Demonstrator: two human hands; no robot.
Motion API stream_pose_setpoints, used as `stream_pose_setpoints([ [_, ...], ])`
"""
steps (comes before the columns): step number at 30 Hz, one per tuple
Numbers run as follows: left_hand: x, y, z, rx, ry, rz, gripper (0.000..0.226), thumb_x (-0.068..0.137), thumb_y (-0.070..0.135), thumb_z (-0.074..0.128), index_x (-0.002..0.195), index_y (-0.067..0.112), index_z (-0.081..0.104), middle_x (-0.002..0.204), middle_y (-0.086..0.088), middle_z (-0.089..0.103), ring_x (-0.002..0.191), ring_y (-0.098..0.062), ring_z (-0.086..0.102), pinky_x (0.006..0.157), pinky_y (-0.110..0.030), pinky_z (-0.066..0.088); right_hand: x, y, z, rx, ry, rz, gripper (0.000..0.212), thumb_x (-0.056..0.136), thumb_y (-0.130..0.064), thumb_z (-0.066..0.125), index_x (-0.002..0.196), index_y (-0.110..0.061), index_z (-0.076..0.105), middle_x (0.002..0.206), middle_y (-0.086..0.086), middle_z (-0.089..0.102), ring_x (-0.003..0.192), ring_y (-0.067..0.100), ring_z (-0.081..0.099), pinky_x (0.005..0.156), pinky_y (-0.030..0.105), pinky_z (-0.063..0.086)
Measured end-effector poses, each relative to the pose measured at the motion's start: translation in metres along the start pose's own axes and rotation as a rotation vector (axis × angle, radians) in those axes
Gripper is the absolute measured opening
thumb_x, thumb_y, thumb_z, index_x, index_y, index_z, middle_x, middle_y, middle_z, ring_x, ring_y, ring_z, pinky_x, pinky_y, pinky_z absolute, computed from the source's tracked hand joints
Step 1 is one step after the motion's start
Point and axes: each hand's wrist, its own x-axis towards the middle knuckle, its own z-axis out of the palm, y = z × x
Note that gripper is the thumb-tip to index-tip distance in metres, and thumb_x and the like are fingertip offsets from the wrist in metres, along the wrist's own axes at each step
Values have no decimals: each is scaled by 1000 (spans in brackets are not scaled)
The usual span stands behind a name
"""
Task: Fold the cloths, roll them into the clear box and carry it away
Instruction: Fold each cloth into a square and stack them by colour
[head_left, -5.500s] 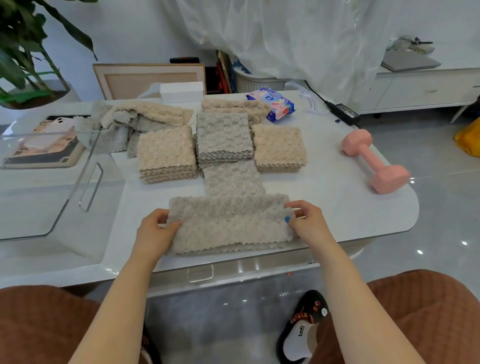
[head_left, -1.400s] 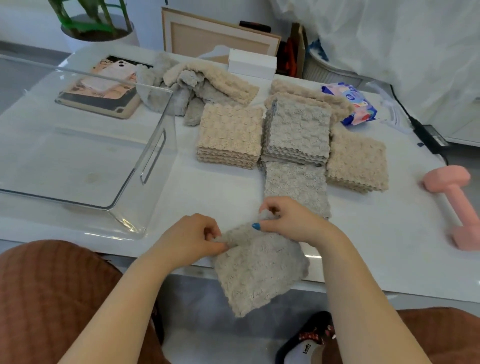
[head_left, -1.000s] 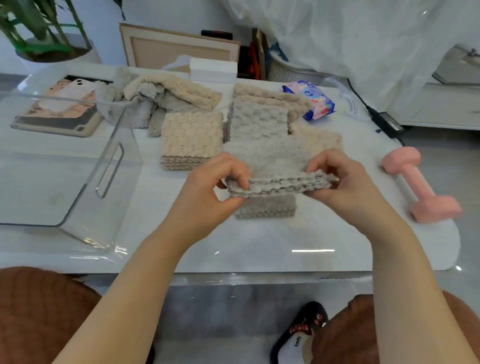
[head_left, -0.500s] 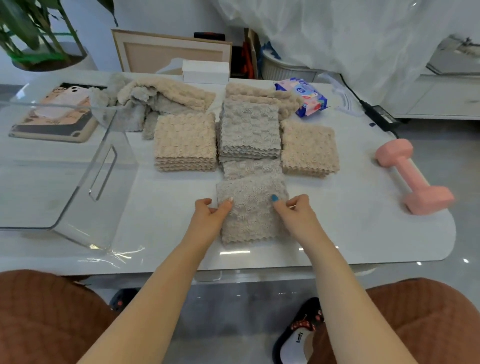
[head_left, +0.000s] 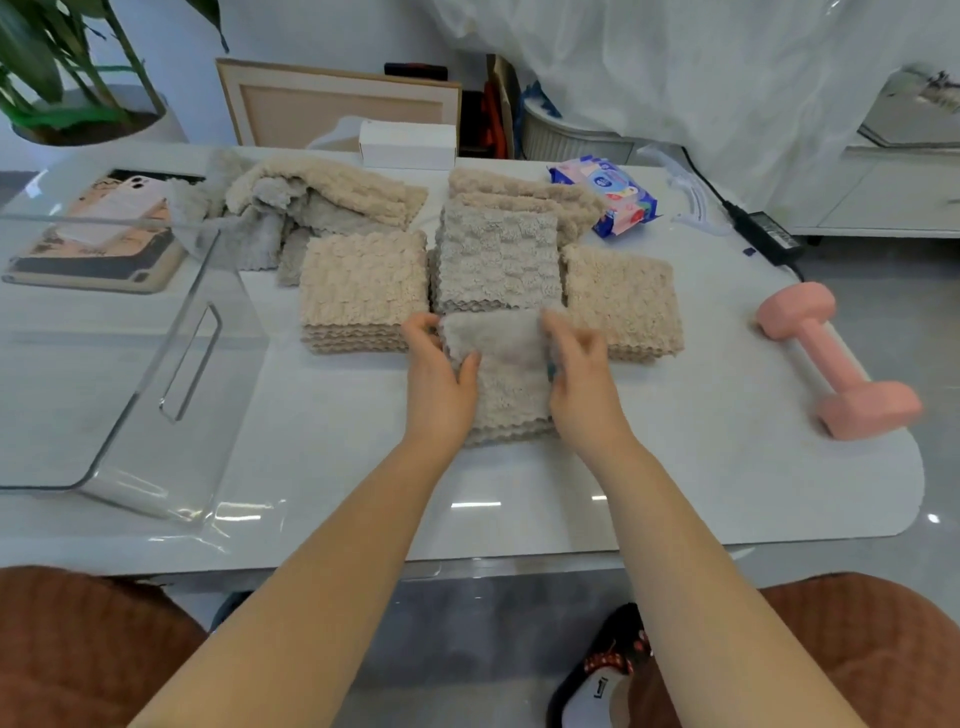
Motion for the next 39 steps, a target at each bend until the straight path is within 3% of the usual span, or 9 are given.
stream_pose_setpoints([
  [4, -5, -27, 19, 262, -80, 64, 31, 95, 1, 45, 124, 10, 45, 121, -8, 39, 96, -9, 44, 71, -9, 36, 3, 11, 24, -145, -134, 117, 67, 90, 1, 41, 149, -28, 27, 137, 18, 28, 118, 37, 47, 106, 30, 34],
  [6, -4, -30, 21, 302, -129, 26, 34, 95, 0, 40, 125, 12, 47, 124, -8, 39, 92, -11, 43, 66, -8, 34, 9, 6, 22, -163, -178, 182, 69, 89, -3, 42, 150, -29, 22, 137, 19, 27, 112, 38, 51, 102, 31, 37],
  [11, 12, -30, 8, 341, -221, 56, 35, 94, -3, 39, 125, 12, 48, 120, -7, 32, 92, -14, 43, 81, -12, 30, 14, 2, 6, -117, -408, 283, 67, 93, -12, 35, 151, -34, 9, 140, 18, 22, 101, 30, 51, 86, 24, 36],
  [17, 30, -31, 0, 350, -328, 123, 37, 94, -8, 42, 129, 4, 47, 124, -15, 37, 94, -8, 40, 74, 4, 32, 5, 18, 11, -310, -335, 200, 57, 101, -29, 25, 147, -48, -3, 116, 11, 41, 79, 29, 51, 76, 37, 45],
  [24, 13, -42, -2, 436, -428, 68, 72, 95, 38, 51, 152, 20, 11, 146, -12, 20, 126, -28, 38, 108, -38, 34, -4, 35, 10, -458, -131, 179, 65, 96, -13, 31, 149, -43, 10, 92, 5, 41, 73, 24, 46, 60, 31, 37],
  [29, 26, -39, -8, 924, -469, 120, 71, 93, 60, 33, 152, 28, 8, 148, -10, 21, 133, -29, 28, 102, -45, 33, -3, 32, 4, -507, -204, 188, 68, 94, -10, 32, 150, -42, 8, 95, 5, 39, 74, 24, 46, 62, 31, 38],
  [33, 29, -34, -10, 1030, -527, 70, 69, 92, 63, 27, 151, 34, 5, 148, -12, 23, 133, -31, 28, 101, -48, 33, -1, 30, 3, -497, -275, 212, 68, 95, -12, 33, 149, -43, 7, 113, 10, 45, 81, 26, 48, 66, 32, 39],
  [36, 27, -27, -26, 965, -429, 174, 58, 96, 53, 36, 148, 28, 27, 132, -11, 40, 118, -30, 44, 87, -39, 42, 3, 22, -5, -471, -226, 216, 60, 93, -11, 38, 147, -35, 29, 126, 10, 45, 103, 29, 52, 71, 34, 43],
  [39, 33, -14, -51, 797, -186, 440, 30, 96, 27, 48, 117, 10, 63, 102, -8, 54, 84, -23, 54, 60, -28, 38, 8, 4, -10, -460, 143, 75, 36, 85, -7, 50, 118, -14, 61, 112, 8, 48, 101, 28, 47, 69, 32, 42],
])
